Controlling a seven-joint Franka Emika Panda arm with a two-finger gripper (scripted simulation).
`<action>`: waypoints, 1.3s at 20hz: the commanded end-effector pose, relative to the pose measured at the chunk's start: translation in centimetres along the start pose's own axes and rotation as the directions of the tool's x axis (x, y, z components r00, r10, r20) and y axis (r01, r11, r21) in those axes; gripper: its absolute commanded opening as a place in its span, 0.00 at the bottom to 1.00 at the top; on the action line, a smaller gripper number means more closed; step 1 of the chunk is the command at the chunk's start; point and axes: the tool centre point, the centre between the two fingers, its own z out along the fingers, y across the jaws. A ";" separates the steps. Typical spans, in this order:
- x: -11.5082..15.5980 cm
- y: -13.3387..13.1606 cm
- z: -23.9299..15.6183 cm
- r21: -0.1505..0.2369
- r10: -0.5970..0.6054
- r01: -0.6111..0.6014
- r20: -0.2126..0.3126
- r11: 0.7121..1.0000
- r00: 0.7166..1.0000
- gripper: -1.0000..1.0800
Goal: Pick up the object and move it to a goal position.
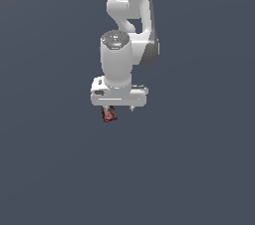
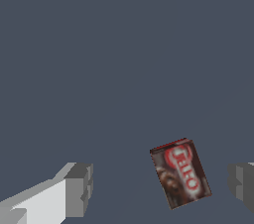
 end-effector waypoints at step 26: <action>-7.4 6.7 9.6 0.027 -0.301 0.300 0.046 0.954 0.953 0.96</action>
